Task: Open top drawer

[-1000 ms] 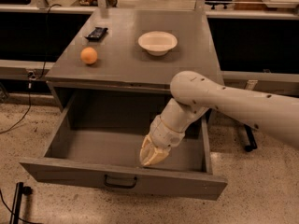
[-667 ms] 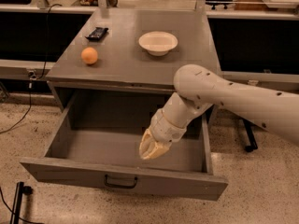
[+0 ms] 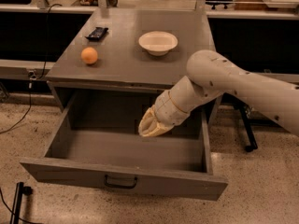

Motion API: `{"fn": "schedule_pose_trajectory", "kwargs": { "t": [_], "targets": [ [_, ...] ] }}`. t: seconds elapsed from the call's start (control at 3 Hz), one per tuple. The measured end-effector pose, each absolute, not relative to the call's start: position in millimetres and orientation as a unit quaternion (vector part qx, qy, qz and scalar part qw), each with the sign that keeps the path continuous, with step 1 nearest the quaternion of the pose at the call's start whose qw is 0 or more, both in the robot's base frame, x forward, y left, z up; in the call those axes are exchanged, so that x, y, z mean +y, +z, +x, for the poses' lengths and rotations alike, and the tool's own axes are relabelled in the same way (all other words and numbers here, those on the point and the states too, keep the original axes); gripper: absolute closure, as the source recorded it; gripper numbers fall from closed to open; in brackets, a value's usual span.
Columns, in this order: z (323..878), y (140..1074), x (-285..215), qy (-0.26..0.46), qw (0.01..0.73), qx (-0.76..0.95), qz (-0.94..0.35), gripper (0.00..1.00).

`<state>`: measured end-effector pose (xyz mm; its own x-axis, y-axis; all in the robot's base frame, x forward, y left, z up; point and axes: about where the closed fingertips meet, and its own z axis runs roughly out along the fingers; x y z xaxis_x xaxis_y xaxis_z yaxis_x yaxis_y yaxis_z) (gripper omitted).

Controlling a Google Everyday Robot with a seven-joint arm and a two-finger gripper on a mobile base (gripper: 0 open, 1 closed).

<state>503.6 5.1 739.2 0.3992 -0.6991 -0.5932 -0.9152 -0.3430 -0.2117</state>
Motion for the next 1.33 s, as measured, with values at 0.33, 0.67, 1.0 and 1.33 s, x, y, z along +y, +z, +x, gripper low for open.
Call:
{"fn": "schedule_pose_trajectory", "kwargs": {
  "t": [0.33, 0.67, 1.0, 1.33],
  "targets": [
    [506.3, 741.9, 6.4, 0.203, 0.268, 0.507, -0.793, 0.82],
    [505.7, 741.4, 7.7, 0.204, 0.267, 0.506, -0.794, 0.59],
    [505.0, 740.8, 9.0, 0.205, 0.266, 0.505, -0.795, 0.36],
    [504.3, 740.2, 10.2, 0.206, 0.266, 0.504, -0.795, 0.13]
  ]
}}
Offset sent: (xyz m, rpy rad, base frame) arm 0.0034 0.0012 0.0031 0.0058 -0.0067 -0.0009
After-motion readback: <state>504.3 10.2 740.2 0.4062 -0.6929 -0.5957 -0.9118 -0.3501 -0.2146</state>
